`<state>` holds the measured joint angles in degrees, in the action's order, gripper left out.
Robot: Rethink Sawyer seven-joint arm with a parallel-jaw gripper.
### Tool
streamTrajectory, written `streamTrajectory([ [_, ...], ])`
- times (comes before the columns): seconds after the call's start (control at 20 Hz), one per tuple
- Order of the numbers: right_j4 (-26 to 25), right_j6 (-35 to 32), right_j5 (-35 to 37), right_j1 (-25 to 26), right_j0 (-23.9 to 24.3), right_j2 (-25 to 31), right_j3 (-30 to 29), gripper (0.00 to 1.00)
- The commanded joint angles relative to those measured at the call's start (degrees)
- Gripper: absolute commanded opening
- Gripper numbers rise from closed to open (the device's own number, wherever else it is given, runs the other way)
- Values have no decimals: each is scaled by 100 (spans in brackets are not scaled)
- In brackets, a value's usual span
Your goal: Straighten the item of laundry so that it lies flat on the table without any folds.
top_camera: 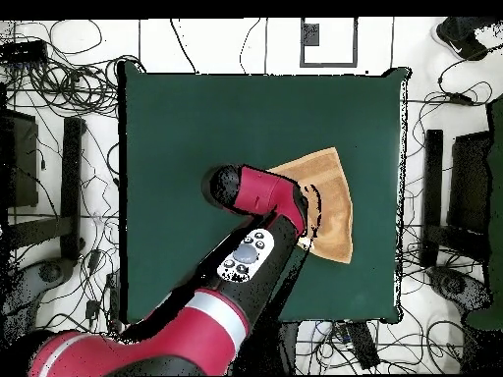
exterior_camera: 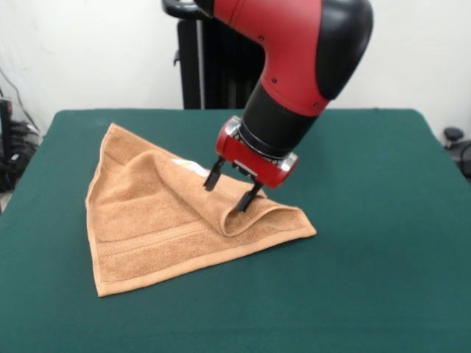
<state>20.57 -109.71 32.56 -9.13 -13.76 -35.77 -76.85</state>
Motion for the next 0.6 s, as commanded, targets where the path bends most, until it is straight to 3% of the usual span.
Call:
streamTrajectory([
  [0.05,349,-1438,-18,235,-86,905,39,100],
  [0.6,456,-1510,105,322,-167,880,182,100],
])
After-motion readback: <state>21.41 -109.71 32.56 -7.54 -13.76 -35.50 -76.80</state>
